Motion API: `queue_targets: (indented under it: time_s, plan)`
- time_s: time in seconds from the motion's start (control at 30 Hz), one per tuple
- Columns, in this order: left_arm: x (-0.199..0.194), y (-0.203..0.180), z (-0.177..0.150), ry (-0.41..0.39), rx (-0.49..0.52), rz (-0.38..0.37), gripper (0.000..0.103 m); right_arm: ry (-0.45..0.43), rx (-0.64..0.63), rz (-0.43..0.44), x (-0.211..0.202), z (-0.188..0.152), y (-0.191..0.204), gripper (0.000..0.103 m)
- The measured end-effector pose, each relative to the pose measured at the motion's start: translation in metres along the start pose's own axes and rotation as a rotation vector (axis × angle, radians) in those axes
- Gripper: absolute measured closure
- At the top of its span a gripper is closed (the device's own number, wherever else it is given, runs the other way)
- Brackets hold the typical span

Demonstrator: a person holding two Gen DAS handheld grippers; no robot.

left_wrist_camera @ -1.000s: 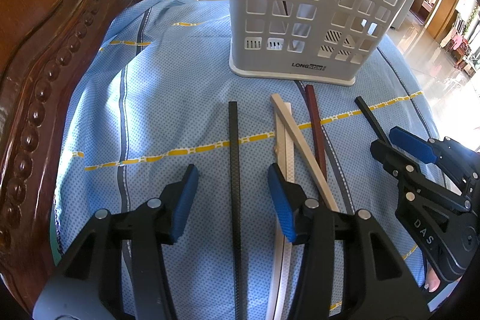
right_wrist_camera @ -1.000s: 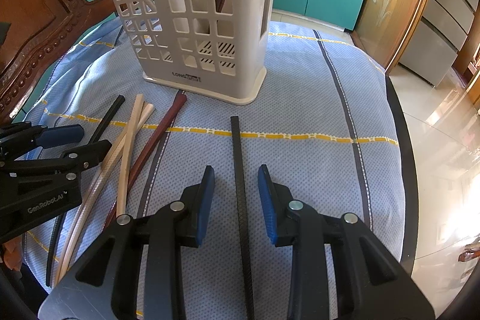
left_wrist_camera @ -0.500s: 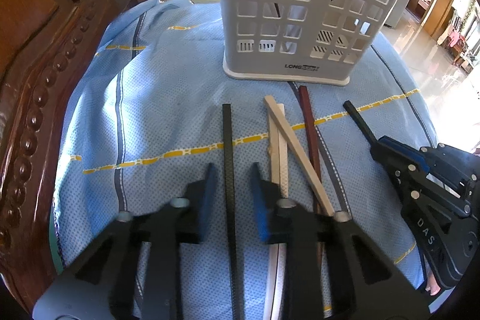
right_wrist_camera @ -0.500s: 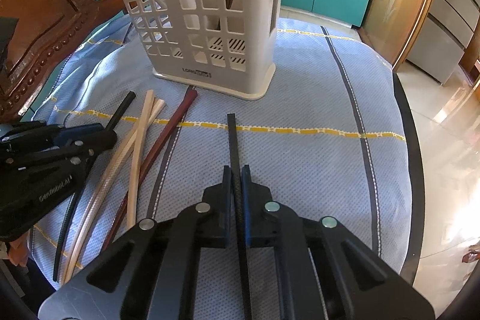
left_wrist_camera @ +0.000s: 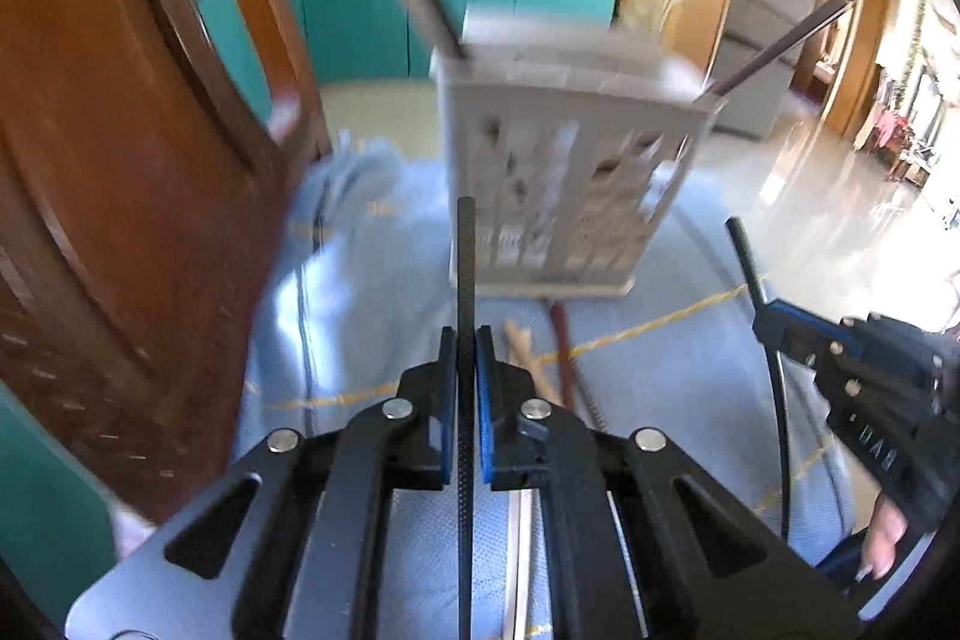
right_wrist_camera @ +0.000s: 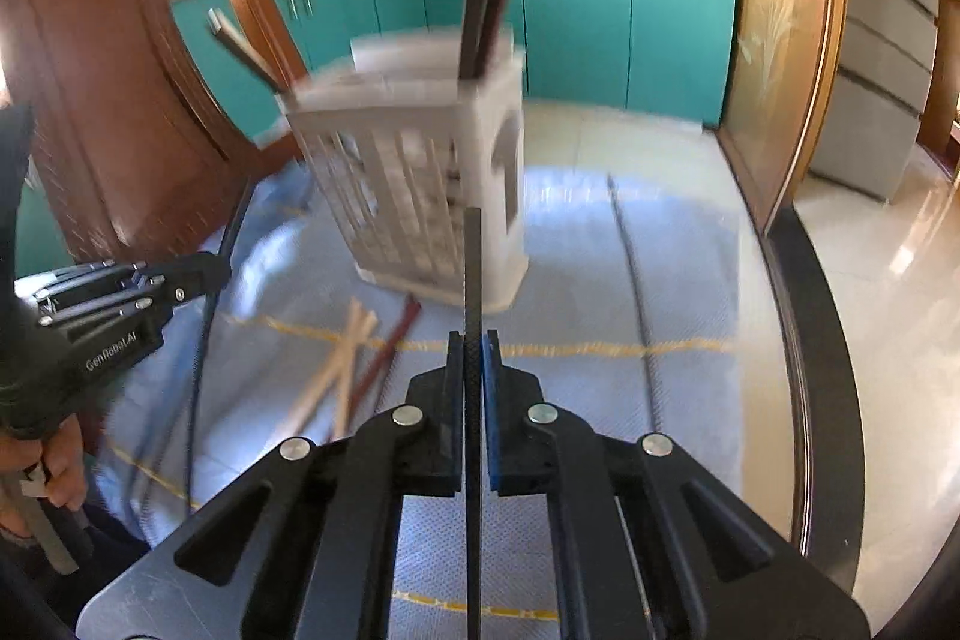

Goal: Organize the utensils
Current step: 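Lift both chopsticks over the white caddy and open both tools to drop them in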

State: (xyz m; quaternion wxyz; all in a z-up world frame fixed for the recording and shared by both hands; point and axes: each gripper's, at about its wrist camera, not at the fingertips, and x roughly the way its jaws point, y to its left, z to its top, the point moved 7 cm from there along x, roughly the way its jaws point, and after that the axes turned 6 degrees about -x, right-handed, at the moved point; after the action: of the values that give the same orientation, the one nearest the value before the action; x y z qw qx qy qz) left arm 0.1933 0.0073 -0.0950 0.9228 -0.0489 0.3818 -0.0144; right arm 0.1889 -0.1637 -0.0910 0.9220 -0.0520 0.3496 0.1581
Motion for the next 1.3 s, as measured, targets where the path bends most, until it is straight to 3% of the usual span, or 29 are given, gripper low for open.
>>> queue_targets:
  time_s: [0.3,0.47,0.7,0.9,1.13,1.23,1.3]
  plan:
    - [-0.081,-0.015,0.029,-0.199,-0.003,-0.086,0.096,-0.215,0.055,0.072,-0.076,0.029,-0.002,0.096]
    - [-0.110,-0.017,0.029,-0.256,-0.010,-0.122,0.096,-0.305,0.048,0.117,-0.099,0.037,0.006,0.096]
    - [-0.126,-0.018,0.038,-0.291,-0.015,-0.135,0.096,-0.313,0.032,0.117,-0.102,0.048,0.012,0.096]
    - [-0.144,-0.014,0.082,-0.342,-0.036,-0.175,0.096,-0.346,0.046,0.143,-0.114,0.091,0.012,0.096]
    - [-0.180,-0.008,0.148,-0.507,-0.122,-0.226,0.096,-0.450,0.103,0.136,-0.122,0.151,-0.003,0.096]
    - [-0.183,0.002,0.164,-0.615,-0.178,-0.190,0.096,-0.519,0.179,0.125,-0.125,0.169,-0.018,0.096]
    - [-0.171,0.006,0.167,-0.637,-0.196,-0.147,0.096,-0.579,0.232,0.091,-0.126,0.177,-0.032,0.096]
